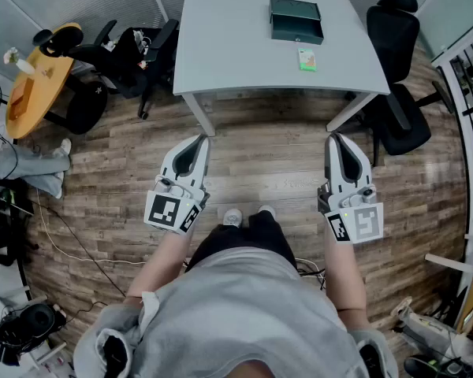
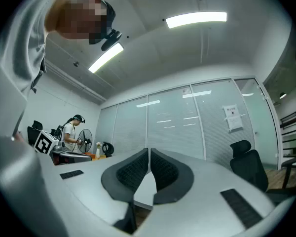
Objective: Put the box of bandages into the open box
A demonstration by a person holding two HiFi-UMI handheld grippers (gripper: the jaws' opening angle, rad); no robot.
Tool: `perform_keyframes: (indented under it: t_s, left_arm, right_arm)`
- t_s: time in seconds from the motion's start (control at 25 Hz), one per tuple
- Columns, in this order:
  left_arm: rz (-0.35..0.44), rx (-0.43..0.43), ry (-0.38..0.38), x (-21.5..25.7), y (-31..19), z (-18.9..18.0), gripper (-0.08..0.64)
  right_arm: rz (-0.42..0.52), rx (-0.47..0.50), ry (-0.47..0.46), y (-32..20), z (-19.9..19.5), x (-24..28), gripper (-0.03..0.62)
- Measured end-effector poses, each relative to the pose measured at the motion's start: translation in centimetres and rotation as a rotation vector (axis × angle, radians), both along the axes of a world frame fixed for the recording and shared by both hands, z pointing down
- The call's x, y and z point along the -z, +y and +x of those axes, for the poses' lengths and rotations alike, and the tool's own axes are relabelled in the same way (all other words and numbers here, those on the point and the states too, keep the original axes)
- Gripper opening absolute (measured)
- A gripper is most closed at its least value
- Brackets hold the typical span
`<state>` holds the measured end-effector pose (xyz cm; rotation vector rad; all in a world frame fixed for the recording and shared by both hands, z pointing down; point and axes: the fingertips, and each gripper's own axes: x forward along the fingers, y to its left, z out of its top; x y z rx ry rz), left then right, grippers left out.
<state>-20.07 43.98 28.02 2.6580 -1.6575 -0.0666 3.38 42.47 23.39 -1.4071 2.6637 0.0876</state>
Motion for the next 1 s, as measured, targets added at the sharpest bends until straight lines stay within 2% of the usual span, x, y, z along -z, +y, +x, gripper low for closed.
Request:
perform_keyframes:
  t_s: [0.2, 0.52, 0.68, 1.0]
  left_arm:
    - [0.011, -0.023, 0.003, 0.6, 0.4, -0.6, 0.021]
    - [0.015, -0.028, 0.010, 1.1, 0.6, -0.9, 0.021]
    - [0.012, -0.029, 0.010, 1.1, 0.0, -0.3, 0.021]
    - [0.012, 0.001, 0.003, 1.3, -2.2, 2.6, 0.021]
  right_arm:
    - [0.017, 0.002, 0.009, 1.4, -2.5, 0.4, 0.054]
    - [0.026, 0.006, -0.009, 2.1, -3.4, 0.7, 0.054]
    - [0.027, 0.032, -0.082, 1.3, -2.8, 1.1, 0.055]
    - [0.008, 0.071, -0.078, -1.4, 0.0, 0.8, 0.056]
